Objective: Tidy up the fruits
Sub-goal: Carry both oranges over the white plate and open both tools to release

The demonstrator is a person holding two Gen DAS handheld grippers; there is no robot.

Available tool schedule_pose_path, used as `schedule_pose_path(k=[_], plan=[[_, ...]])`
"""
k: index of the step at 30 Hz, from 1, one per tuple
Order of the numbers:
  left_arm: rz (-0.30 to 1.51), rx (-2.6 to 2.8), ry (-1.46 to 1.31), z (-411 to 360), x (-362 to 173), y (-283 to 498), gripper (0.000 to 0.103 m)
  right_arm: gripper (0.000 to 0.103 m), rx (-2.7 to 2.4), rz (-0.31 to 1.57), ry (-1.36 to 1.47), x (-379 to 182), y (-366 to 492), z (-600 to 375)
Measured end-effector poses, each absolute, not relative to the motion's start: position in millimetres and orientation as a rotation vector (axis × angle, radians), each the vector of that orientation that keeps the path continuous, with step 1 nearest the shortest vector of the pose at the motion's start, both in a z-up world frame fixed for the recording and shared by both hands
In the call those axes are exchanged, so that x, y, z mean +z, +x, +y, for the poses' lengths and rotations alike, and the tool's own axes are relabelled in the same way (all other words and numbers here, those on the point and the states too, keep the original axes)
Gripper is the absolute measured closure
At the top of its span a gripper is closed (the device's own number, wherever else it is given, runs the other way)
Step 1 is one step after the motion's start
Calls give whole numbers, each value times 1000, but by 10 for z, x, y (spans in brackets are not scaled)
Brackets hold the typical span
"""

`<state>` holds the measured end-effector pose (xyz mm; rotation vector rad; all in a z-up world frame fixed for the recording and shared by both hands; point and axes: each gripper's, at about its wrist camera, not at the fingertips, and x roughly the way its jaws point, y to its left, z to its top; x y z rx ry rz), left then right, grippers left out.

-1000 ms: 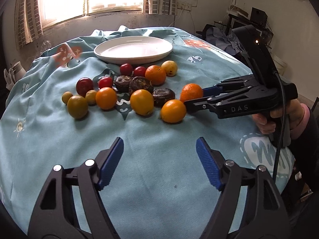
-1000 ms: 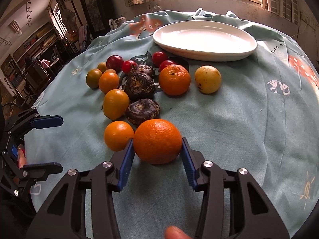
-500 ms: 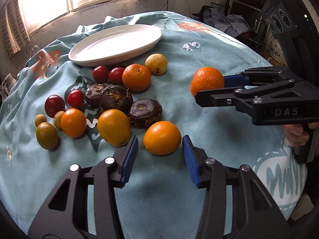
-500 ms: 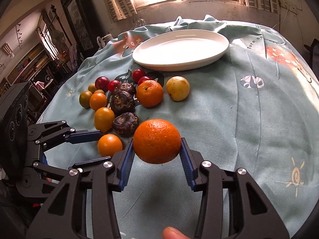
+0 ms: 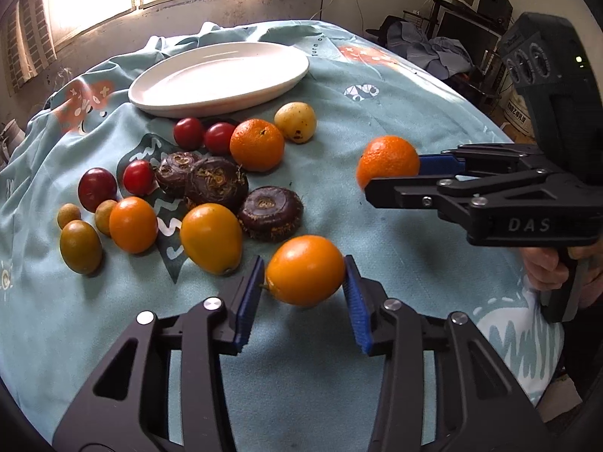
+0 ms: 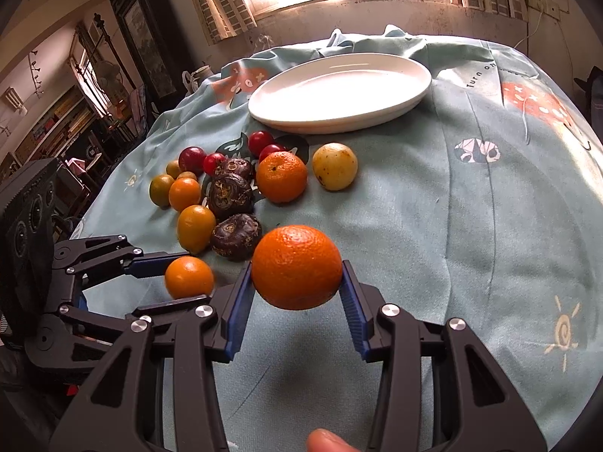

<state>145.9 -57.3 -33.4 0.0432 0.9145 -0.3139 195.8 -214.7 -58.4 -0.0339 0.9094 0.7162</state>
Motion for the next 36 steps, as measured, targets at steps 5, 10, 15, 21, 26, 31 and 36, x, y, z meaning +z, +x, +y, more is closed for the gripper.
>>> schedule_pose_path(k=[5, 10, 15, 21, 26, 31, 36], plan=[[839, -327, 16, -333, 86, 1760, 60, 58, 621, 832, -18, -368, 2408, -2031], [835, -253, -5, -62, 261, 2680, 66, 57, 543, 766, 43, -322, 3088, -1851], [878, -204, 10, 57, 196, 3496, 66, 57, 517, 797, 8, -434, 3545, -1578], [935, -187, -18, 184, -28, 3772, 67, 57, 520, 835, -21, -593, 3693, -1385], [933, -202, 27, 326, -9, 3239, 67, 57, 553, 828, 40, -501, 3562, -1489], [945, -156, 121, 341, -171, 2953, 66, 57, 569, 766, 76, -251, 3343, -1626], [983, -187, 142, 222, -216, 2969, 61, 57, 594, 722, 98, -64, 3150, -1709]])
